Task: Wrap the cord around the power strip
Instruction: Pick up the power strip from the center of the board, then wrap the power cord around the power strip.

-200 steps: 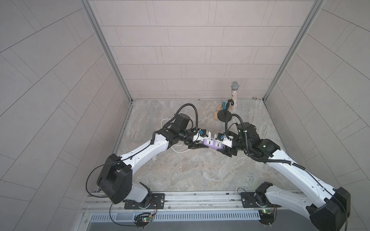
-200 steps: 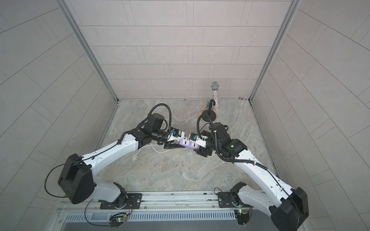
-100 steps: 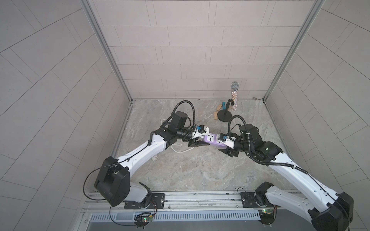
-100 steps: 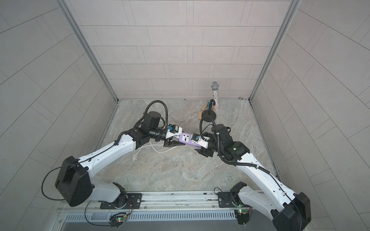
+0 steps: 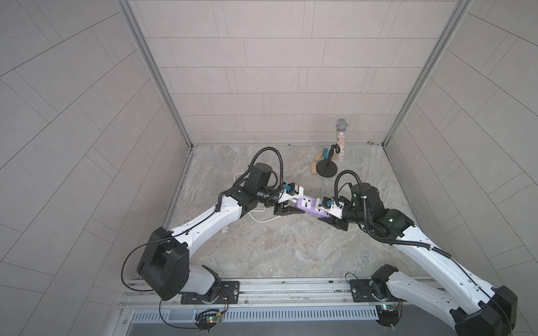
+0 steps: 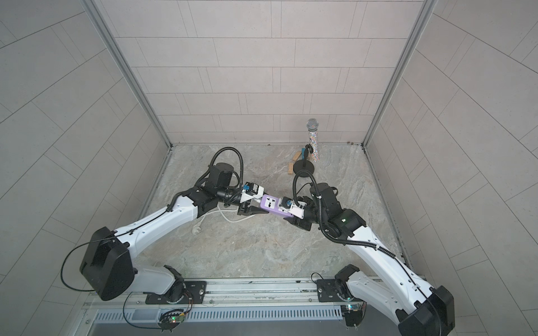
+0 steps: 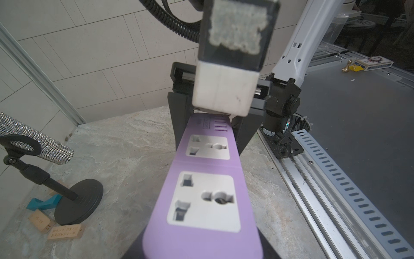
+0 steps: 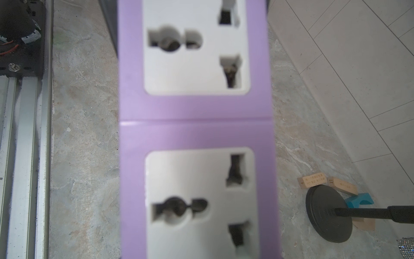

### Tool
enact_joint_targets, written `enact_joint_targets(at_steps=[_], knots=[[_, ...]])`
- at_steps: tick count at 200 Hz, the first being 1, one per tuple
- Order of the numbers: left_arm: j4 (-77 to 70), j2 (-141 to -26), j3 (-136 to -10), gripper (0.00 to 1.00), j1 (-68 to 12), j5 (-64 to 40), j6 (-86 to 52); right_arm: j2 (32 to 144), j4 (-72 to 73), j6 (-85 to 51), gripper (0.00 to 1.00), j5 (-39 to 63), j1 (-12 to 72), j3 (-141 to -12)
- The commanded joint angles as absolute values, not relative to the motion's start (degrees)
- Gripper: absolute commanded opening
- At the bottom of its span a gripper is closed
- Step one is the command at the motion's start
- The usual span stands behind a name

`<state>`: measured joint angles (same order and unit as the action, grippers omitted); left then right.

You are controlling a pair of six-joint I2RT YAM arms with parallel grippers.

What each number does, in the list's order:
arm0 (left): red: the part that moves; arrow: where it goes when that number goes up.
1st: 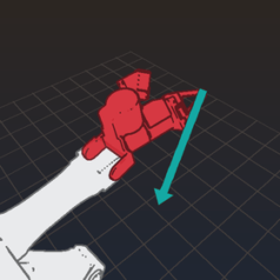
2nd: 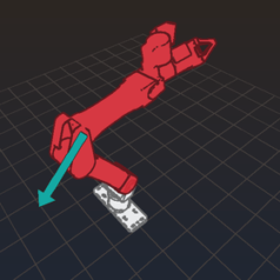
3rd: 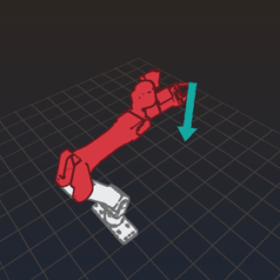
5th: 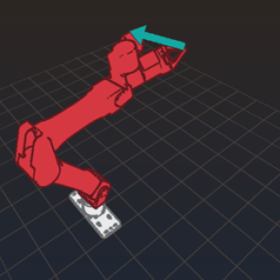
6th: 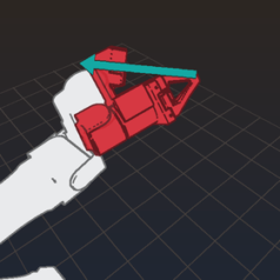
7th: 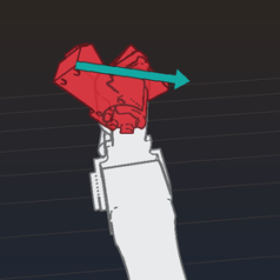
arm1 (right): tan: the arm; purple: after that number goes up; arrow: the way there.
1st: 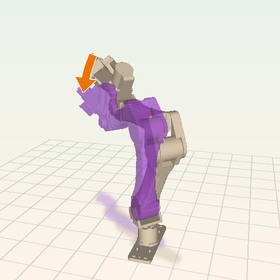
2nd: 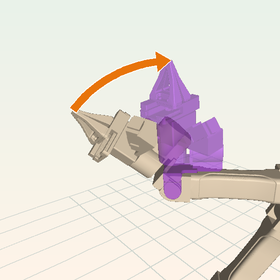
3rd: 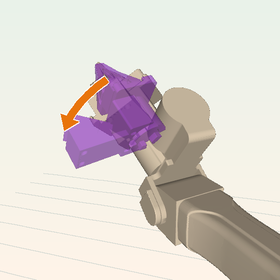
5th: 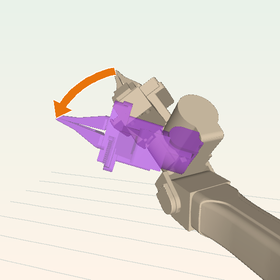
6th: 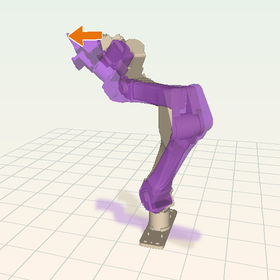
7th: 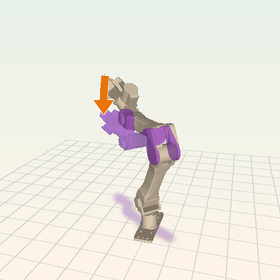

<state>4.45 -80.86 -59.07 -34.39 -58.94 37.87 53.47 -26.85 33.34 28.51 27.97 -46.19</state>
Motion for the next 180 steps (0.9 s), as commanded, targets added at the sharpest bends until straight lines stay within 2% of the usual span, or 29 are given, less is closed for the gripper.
enact_joint_targets(at_steps=[1, 25, 39, 45, 88, 110, 152, 180], knots=[[-2.16, -79.42, -57.86, 0.65, -33.90, -54.78, 34.41, 51.95, -22.35, 28.21, 0.30, 27.16, 27.32, -46.57], [-15.48, -77.48, -53.71, 0.83, -32.10, -49.04, 25.65, 52.06, -21.00, 25.36, 0.24, 23.87, 25.88, -46.74], [-22.41, -76.85, -52.31, 0.98, -29.51, -47.31, 18.75, 52.04, -19.14, 23.48, 0.22, 21.54, 24.86, -46.67], [-24.96, -76.68, -51.87, 1.00, -28.21, -46.69, 15.91, 52.04, -18.16, 22.62, 0.20, 20.68, 24.42, -46.67], [-38.64, -77.51, -47.52, 0.99, -20.83, -42.90, 1.31, 52.68, -12.92, 17.27, 0.16, 17.68, 21.98, -49.73], [-41.82, -77.97, -43.28, 0.95, -19.98, -39.49, 2.11, 54.46, -12.90, 15.12, 0.17, 16.37, 20.71, -53.90], [-39.92, -81.78, -38.94, 0.89, -20.12, -45.63, 6.29, 57.27, -14.14, 12.84, 0.16, 17.60, 20.13, -60.88], [-43.27, -86.47, -37.78, 0.88, -21.41, -43.38, 5.98, 58.43, -15.76, 12.58, 0.16, 19.51, 20.14, -64.35]])
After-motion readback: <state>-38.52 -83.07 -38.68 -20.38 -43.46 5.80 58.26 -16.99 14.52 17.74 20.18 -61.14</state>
